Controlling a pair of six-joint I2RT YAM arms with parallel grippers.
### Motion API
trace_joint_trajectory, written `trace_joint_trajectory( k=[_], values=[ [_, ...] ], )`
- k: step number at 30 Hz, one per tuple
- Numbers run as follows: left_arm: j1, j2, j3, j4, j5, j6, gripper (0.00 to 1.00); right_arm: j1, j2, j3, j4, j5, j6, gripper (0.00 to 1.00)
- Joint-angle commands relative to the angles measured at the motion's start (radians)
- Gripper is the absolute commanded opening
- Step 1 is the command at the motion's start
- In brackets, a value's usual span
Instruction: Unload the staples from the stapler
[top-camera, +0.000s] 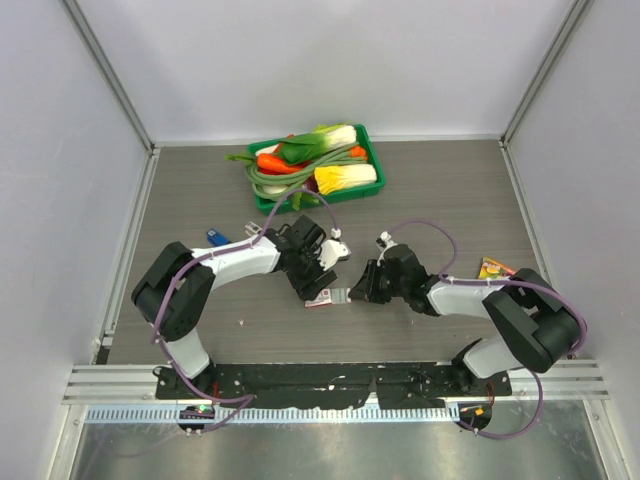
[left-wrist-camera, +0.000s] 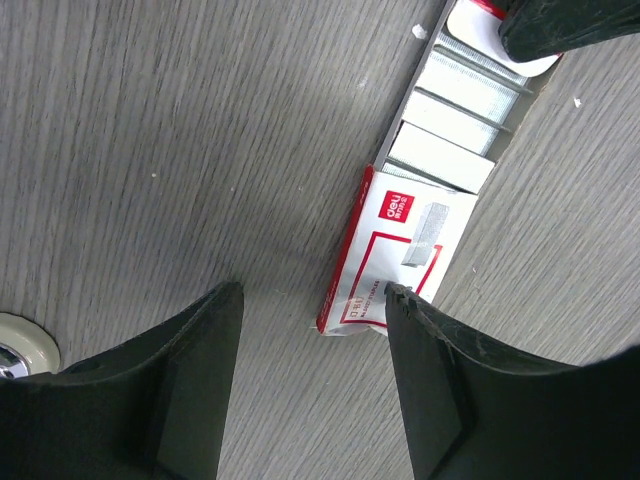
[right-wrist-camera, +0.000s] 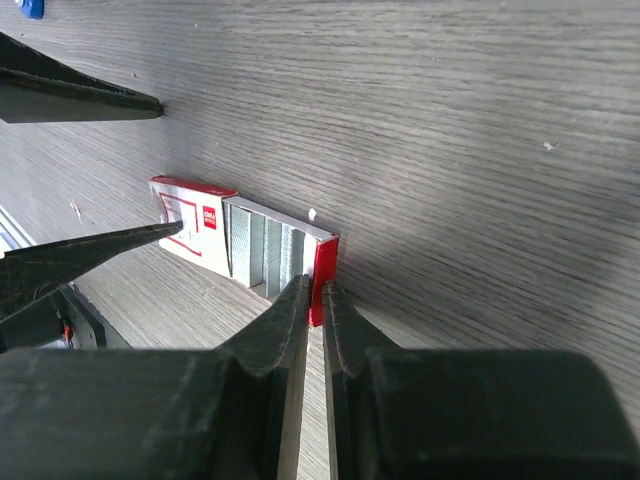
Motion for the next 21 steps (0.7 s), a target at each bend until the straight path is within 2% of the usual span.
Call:
trace_joint_trajectory(
  k=[1, 13, 21],
  values=[
    [-0.006, 0.024, 0.003, 0.013, 0.002, 0.002, 0.63, 0.016, 0.027, 0.028, -0.020, 0.026, -0.006, 0.15],
    [-0.003, -0.011, 0.000, -0.005, -0.017, 0.059, 0.64, 0.014, 0.029, 0.042, -0.048, 0.041, -0.032, 0.15],
    [0.024, -0.117, 0.049, -0.137, 0.012, 0.131, 0.73, 0.014, 0.032, 0.042, -0.059, 0.049, -0.041, 0.15]
  ],
)
